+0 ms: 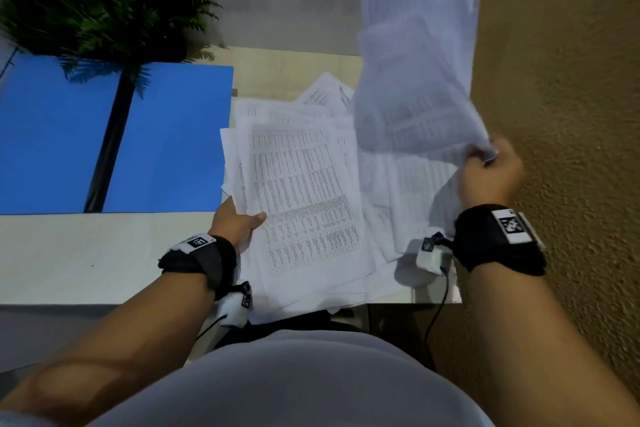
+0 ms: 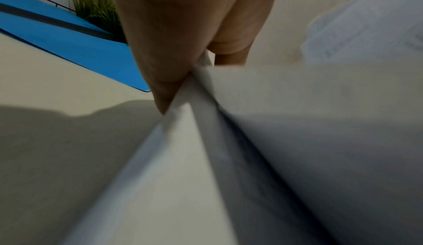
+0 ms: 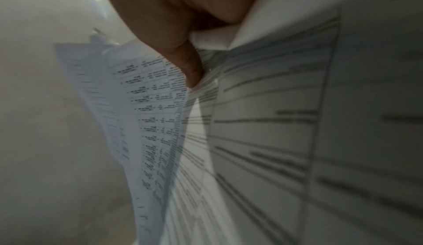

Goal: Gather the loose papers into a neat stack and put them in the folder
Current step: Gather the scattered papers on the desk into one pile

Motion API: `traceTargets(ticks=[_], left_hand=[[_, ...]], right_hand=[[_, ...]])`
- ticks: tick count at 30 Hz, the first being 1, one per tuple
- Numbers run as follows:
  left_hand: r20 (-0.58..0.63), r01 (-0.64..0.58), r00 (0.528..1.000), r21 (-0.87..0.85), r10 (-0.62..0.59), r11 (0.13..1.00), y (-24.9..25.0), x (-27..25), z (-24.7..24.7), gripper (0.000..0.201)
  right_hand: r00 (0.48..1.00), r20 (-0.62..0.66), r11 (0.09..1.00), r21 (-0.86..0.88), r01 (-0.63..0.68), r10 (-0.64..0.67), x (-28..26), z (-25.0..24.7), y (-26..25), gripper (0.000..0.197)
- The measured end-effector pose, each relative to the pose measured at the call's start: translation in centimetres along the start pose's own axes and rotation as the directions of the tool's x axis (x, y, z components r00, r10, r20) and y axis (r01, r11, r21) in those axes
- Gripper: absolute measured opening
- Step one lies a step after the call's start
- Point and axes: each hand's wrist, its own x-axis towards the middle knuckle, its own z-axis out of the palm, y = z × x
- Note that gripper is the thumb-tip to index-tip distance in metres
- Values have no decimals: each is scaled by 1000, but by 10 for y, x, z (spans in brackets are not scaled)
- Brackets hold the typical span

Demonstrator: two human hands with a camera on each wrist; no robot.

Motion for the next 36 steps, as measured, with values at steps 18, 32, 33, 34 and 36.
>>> traceTargets(ticks=[18,32,33,34,36], left_hand=[[86,-76,993,-33,78,997,15,-12,16,86],[-13,-124,992,144,127,982,-2,0,1,35],[-14,-107,994,115,109,988,-1,-2,3,34],[-15,-98,995,93,100,991,0,-2,3,34],[-18,-92,995,119,95,989,-1,0,3,36]], right_hand=[[859,339,779,380,-498,384,-67,54,12,33],[660,633,701,249,-668,404,-50,91,48,59],[675,624,697,277,-662,394,-45,94,45,57],[696,604,724,267,-636,388,-40,98,41,51],[735,552,782,219,-583,394,-31,108,40,43]])
